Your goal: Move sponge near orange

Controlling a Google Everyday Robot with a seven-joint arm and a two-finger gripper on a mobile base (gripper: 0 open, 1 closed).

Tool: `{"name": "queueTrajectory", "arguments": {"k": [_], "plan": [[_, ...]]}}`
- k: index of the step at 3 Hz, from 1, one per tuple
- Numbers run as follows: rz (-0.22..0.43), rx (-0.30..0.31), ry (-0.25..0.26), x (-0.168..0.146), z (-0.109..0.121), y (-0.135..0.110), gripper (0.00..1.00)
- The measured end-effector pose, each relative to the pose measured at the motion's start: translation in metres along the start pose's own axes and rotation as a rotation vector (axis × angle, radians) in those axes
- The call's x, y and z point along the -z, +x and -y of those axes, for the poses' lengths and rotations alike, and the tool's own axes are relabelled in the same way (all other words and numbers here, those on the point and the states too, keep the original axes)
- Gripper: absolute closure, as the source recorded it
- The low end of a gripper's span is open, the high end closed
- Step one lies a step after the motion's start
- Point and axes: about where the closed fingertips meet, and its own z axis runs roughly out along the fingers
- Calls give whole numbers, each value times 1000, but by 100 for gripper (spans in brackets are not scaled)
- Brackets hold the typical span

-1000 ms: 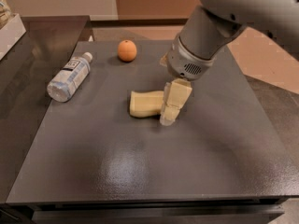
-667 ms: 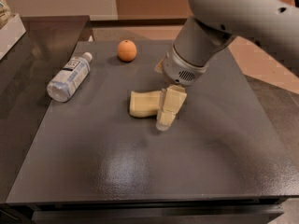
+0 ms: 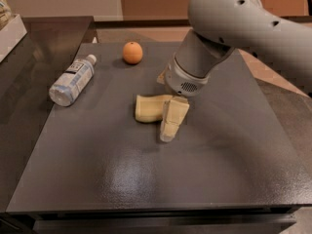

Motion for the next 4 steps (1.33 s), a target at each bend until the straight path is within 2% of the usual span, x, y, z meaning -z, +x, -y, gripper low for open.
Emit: {"name": "queueTrajectory", "arguments": {"k": [1, 3, 4], "plan": [[-3, 2, -19, -6, 2, 0, 16], [5, -7, -31, -4, 12, -1, 62], [23, -15, 1, 11, 26, -11, 86]]}}
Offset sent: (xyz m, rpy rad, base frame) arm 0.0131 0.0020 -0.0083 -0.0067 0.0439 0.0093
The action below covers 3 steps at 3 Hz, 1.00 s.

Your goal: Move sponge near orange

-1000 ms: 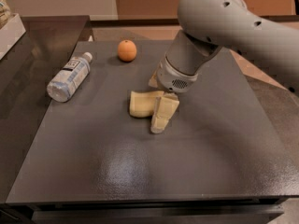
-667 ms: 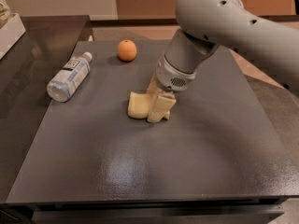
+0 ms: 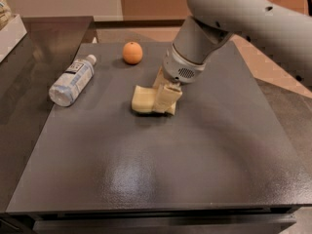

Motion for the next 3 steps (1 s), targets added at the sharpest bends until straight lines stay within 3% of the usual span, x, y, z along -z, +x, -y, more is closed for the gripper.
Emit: {"name": "queueTrajectory", "arguments": {"k": [1, 3], "plan": [[2, -4, 50, 16, 24, -10, 100], [-30, -111, 160, 32, 91, -8, 100]]}}
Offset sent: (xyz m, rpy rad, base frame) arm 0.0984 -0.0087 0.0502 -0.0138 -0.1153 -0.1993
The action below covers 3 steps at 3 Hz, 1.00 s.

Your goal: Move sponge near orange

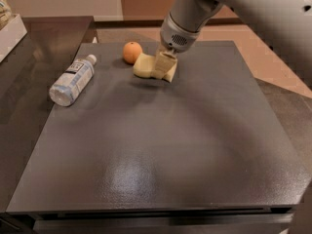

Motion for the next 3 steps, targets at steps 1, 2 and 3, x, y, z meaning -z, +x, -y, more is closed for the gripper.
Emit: {"name": "queueTrajectory", "arguments": {"k": [1, 2, 3], "plan": [[-28, -28, 36, -6, 24, 1, 100], [-50, -39, 58, -18, 40, 2, 84], [-63, -61, 65, -32, 51, 6, 61]]}}
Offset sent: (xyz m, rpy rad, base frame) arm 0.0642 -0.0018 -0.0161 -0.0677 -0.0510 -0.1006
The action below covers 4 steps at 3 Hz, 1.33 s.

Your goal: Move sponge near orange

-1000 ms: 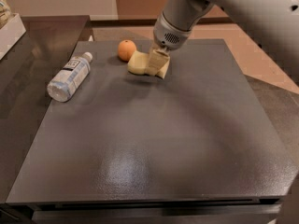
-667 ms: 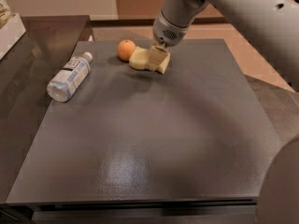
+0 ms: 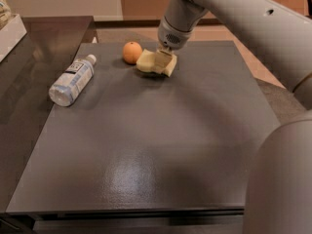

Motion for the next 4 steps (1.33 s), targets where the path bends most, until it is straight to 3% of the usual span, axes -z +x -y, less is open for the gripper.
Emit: {"name": "queueTrajectory", "arguments": {"k": [2, 3, 4], "plan": [[-7, -27, -6, -14, 7, 4, 14], [-8, -26, -9, -17, 6, 4, 0], [-8, -26, -9, -17, 6, 4, 0]]}}
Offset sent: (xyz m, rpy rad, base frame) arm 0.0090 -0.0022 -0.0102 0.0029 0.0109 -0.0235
